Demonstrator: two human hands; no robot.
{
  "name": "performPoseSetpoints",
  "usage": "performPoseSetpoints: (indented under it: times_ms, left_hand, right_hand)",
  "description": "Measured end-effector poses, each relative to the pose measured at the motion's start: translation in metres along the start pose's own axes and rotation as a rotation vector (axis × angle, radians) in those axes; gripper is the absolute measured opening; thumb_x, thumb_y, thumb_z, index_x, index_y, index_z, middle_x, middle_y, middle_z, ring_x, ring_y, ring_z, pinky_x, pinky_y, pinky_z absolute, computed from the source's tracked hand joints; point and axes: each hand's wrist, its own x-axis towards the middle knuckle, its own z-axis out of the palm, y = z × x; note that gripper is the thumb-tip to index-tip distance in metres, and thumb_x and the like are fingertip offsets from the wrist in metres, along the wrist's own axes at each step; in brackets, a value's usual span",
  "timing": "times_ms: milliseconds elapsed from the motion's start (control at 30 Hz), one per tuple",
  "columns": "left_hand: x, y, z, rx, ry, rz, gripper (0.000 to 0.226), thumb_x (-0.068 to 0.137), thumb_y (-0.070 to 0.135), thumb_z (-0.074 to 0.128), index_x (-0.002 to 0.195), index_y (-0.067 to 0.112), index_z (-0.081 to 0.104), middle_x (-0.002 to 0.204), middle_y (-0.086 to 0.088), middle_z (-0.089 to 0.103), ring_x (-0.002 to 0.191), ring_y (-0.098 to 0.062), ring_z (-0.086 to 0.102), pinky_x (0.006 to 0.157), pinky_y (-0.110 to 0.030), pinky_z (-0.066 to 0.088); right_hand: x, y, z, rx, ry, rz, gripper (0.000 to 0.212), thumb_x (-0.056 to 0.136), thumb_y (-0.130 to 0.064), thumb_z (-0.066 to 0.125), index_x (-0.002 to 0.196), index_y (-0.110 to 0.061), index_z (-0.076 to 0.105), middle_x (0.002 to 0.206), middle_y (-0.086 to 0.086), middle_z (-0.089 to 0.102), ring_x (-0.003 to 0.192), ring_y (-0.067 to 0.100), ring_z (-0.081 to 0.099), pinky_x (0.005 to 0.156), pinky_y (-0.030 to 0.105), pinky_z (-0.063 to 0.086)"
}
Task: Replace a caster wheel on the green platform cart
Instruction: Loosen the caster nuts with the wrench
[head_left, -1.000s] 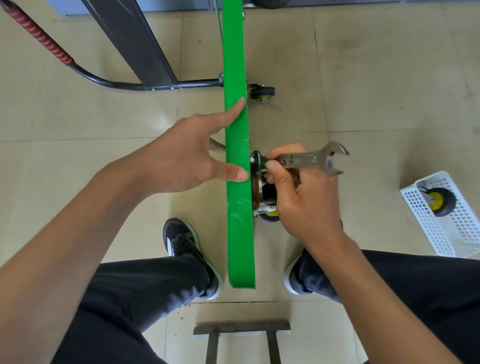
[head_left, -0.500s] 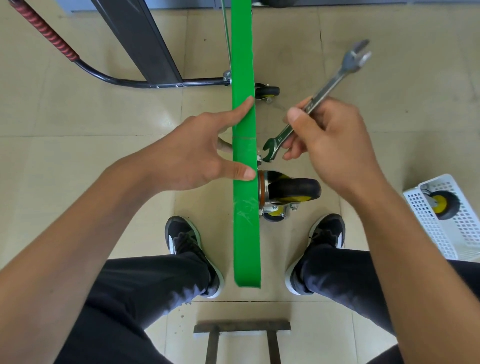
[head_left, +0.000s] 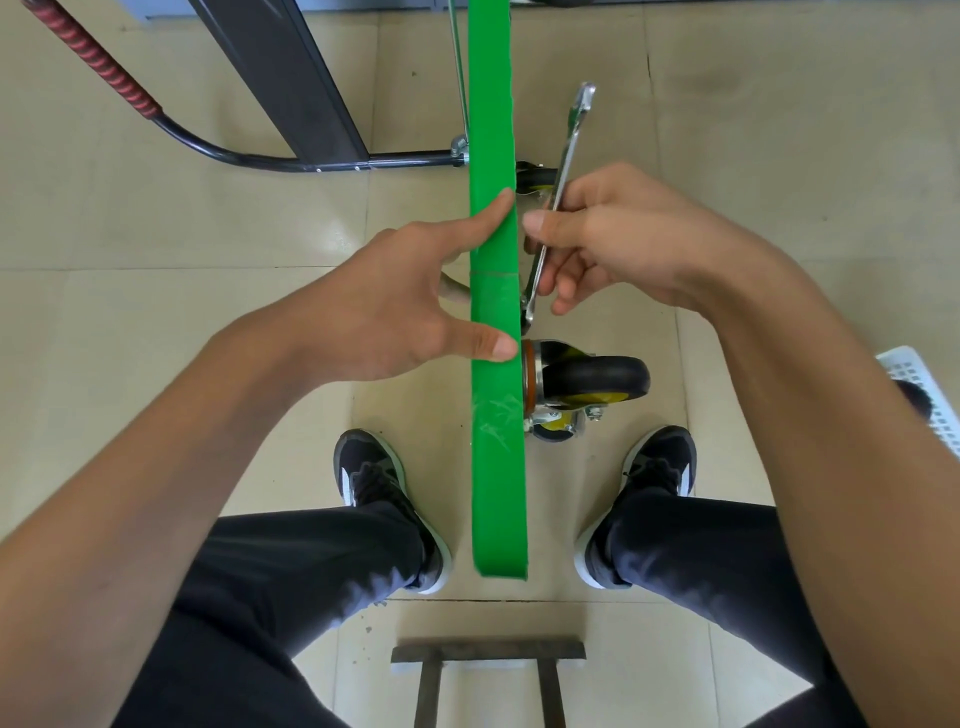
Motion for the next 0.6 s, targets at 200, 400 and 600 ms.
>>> performPoseSetpoints:
  times_ms: [200, 400, 600]
  left_hand:
    - [0.0, 0.0, 0.0, -0.019, 0.001, -0.006, 0.116, 0.057, 0.041, 0.081, 0.156, 0.04, 0.021, 0.146, 0.019, 0.049, 0.111, -0.013, 0.063, 0.1, -0.034, 0.053]
    - [0.001, -0.001, -0.001, 0.014, -0.003, -0.009, 0.116, 0.058, 0.043, 0.08, 0.156, 0.041, 0.02, 0.151, 0.02, 0.043, 0.121, -0.013, 0.057, 0.105, -0.035, 0.049]
    - [0.0, 0.002, -0.001, 0.019, 0.012, -0.01, 0.116, 0.057, 0.041, 0.08, 0.156, 0.042, 0.02, 0.152, 0.021, 0.041, 0.124, -0.011, 0.055, 0.102, -0.026, 0.049]
  right_hand:
    - [0.001, 0.01, 0.004, 0.061, 0.01, -0.044, 0.02, 0.104, -0.018, 0.054, 0.105, 0.0, 0.063, 0.074, 0.017, 0.062, 0.055, 0.019, 0.06, 0.065, 0.034, 0.062]
    - [-0.013, 0.024, 0.015, 0.088, 0.161, -0.149, 0.014, 0.103, -0.015, 0.054, 0.098, -0.005, 0.062, 0.07, 0.012, 0.062, 0.055, 0.02, 0.061, 0.066, 0.04, 0.061]
    - [-0.034, 0.031, 0.03, 0.008, 0.352, -0.309, 0.007, 0.1, -0.013, 0.058, 0.095, -0.008, 0.062, 0.072, 0.01, 0.066, 0.059, 0.013, 0.065, 0.059, 0.023, 0.055]
